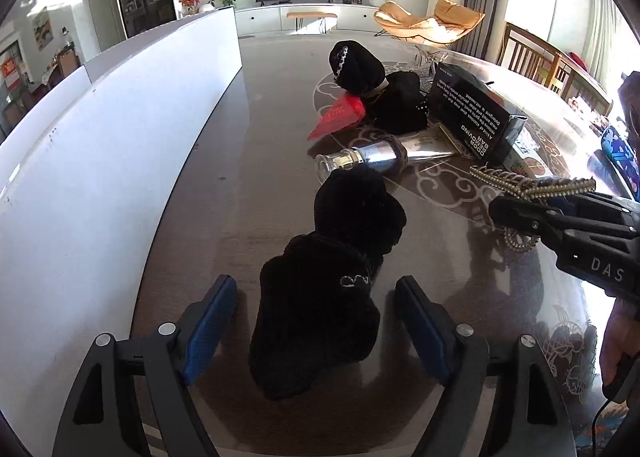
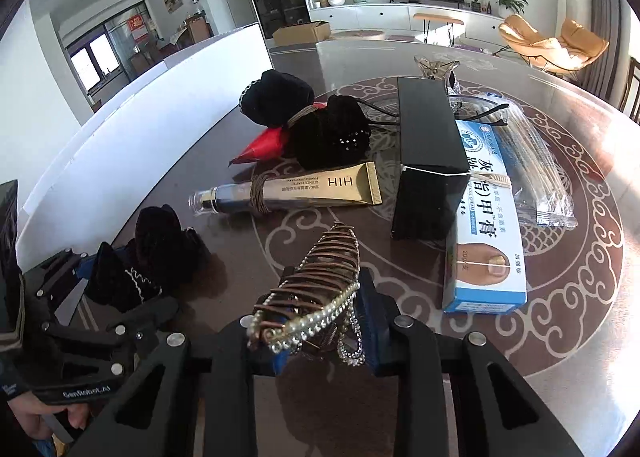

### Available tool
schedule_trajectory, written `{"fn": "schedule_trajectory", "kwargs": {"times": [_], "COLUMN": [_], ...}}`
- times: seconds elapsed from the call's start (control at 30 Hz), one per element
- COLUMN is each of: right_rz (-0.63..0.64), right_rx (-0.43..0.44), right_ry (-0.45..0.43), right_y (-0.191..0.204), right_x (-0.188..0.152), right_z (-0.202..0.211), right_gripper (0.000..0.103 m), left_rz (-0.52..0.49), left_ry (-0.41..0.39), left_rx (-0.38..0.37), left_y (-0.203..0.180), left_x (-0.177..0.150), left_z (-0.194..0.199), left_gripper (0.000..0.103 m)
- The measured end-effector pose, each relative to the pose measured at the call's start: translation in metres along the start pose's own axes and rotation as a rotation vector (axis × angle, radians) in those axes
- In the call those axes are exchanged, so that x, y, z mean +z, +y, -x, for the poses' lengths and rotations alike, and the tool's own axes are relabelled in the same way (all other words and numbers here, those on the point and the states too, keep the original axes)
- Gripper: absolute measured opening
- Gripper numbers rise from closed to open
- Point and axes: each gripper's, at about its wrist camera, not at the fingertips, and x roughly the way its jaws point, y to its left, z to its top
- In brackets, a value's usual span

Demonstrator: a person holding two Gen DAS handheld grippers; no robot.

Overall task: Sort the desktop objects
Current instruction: 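Lift the pouch and hair clip and carry both over the cardboard bin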

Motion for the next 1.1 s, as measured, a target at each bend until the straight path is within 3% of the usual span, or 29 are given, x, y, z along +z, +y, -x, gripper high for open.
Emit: {"fn": "schedule_trajectory", "kwargs": {"times": [0.07,0.13,0.3,0.37,0.4,0.43,0.47,0.53,0.73,0.77,1.1], "right_rz": [0.057,0.114,0.125,0.129,0.136,0.143,0.151,0.149,0.112,0.109,0.131], "right_rx": [-0.021,-0.051,-0.038,-0.024,-0.033,-0.041,-0.047,-0.054,-0.062,-0.068,-0.105], "right_ry": [-0.005,-0.003,-0.013,-0.008,-0.002,0.004,0.008,0.012,0.008,0.011,0.043], "right_y": [-0.007,-0.014,-0.032,-0.031,-0.029,-0.024,-0.022,-0.016,-0.024,-0.025,-0.023], "right_x": [-0.016,-0.034,-0.053,-0.055,-0.054,-0.056,-0.057,-0.056,-0.052,-0.053,-0.053], "right_z": [0.013,0.025,0.038,0.037,0.035,0.033,0.031,0.028,0.026,0.026,0.016], "right_gripper": [0.029,0.029,0.034,0.049,0.063,0.071,0.073,0.078,0.079,0.084,0.101], "left_rz": [-0.022,-0.039,-0.066,-0.04,-0.028,-0.034,-0.035,-0.001,-0.007,-0.01,-0.013], "left_ry": [-0.014,-0.011,-0.035,-0.047,-0.053,-0.051,-0.042,-0.003,0.017,0.023,0.023], "left_rx": [-0.013,-0.032,-0.046,-0.023,-0.025,-0.017,0.0,0.0,0.004,0.0,0.0], "left_y": [-0.009,-0.022,-0.054,-0.058,-0.057,-0.06,-0.06,-0.055,-0.056,-0.056,-0.056], "left_x": [0.004,0.009,0.007,0.006,0.005,0.004,0.005,0.008,0.011,0.01,0.007], "left_z": [0.0,-0.002,-0.002,-0.002,-0.002,-0.002,-0.004,-0.01,-0.016,-0.017,-0.018], "left_gripper": [0.051,0.036,0.036,0.039,0.041,0.052,0.068,0.091,0.101,0.103,0.103]}}
